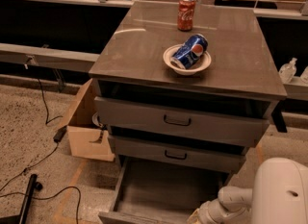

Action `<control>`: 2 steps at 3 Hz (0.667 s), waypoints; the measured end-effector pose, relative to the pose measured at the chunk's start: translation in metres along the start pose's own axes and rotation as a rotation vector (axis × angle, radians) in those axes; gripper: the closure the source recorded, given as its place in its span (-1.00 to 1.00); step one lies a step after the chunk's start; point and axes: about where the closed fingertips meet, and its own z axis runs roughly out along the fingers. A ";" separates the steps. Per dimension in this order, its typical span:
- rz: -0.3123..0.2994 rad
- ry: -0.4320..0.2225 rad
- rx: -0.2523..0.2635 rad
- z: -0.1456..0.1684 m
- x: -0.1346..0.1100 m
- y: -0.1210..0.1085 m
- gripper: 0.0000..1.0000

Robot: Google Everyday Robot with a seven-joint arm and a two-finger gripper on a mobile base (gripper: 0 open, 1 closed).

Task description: Open bottom drawer

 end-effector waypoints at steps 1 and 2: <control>0.013 0.014 -0.039 0.004 0.007 0.016 1.00; 0.013 0.014 -0.039 0.004 0.007 0.016 1.00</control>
Offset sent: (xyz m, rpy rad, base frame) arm -0.0622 0.0049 0.0155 0.0258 0.1272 0.0599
